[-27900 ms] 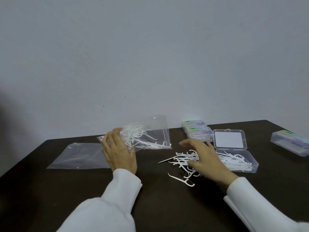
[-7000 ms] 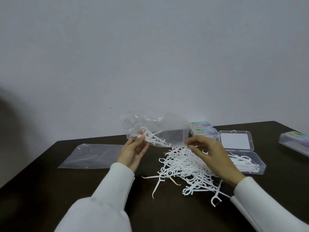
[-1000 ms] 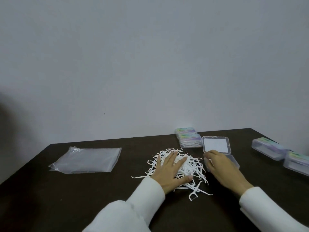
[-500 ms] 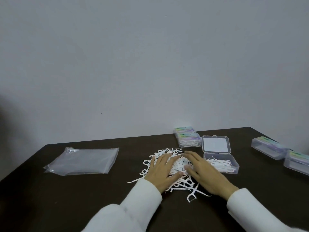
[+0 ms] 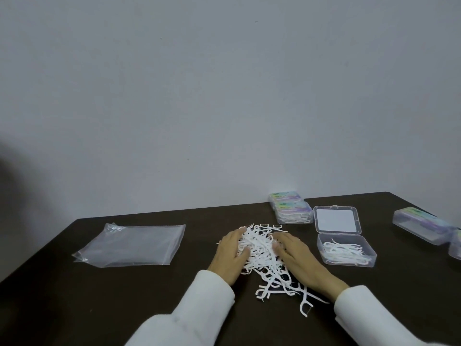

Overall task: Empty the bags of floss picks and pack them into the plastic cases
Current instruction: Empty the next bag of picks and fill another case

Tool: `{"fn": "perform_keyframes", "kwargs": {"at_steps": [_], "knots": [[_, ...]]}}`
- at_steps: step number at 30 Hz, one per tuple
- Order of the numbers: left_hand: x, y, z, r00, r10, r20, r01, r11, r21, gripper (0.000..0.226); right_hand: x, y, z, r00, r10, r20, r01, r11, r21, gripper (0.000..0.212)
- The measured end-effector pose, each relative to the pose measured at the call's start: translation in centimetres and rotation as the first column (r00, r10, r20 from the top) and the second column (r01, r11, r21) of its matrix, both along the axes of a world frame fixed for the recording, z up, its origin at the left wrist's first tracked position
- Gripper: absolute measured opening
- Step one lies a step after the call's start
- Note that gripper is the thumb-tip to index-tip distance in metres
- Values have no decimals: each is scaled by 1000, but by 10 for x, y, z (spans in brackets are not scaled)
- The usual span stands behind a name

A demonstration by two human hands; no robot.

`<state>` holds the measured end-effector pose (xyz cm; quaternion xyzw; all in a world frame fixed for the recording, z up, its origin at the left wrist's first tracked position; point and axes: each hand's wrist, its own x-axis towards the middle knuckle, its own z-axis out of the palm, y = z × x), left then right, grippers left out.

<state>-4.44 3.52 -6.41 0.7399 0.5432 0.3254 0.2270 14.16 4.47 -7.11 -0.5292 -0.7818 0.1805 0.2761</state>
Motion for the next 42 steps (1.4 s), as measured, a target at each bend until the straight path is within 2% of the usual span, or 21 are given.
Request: {"fn": "perform_keyframes", "kwargs": {"at_steps": [4, 8, 10, 12, 15, 19, 25, 27, 33, 39, 42], "knots": [[-7, 3, 4, 986, 0, 169, 10, 998, -61, 43, -8, -3, 8, 965, 34, -261, -53, 997, -65, 32], [-23, 6, 16, 936, 10, 352, 28, 994, -101, 44, -1, -3, 14, 986, 60, -156, -57, 998, 25, 28], [-34, 7, 19, 956, 6, 294, 19, 996, -82, 47, 2, -5, 18, 990, 84, -117, -84, 996, 5, 40], [-42, 7, 18, 991, -8, 135, 20, 996, -88, 45, 1, -7, 19, 996, 88, -20, -88, 996, -25, 49], [-42, 5, 11, 997, -31, -74, 21, 991, -136, 39, -4, -9, 18, 993, 70, 94, -79, 992, 95, 43], [-34, 1, 14, 991, 53, -121, -49, 998, 38, 33, -5, -11, 25, 991, 29, 130, -59, 972, 228, 31], [-31, -1, 16, 988, 116, -104, -97, 979, 177, 13, -2, -12, 27, 1000, 0, -30, 6, 979, 204, 20], [-31, -2, 18, 987, 154, -49, -139, 965, 222, 11, -1, -10, 26, 994, -15, -107, 34, 983, 178, 20], [-32, -4, 20, 978, 166, 123, -188, 962, 199, 18, 2, -9, 31, 959, -38, -282, 64, 995, 81, 15], [-35, -6, 29, 883, 184, 431, -243, 966, 86, 18, 12, -7, 36, 883, -100, -458, 101, 995, -21, 6], [-33, -6, 33, 846, 179, 503, -238, 970, 55, 15, 18, -5, 36, 848, -143, -511, 110, 989, -95, 7]]}}
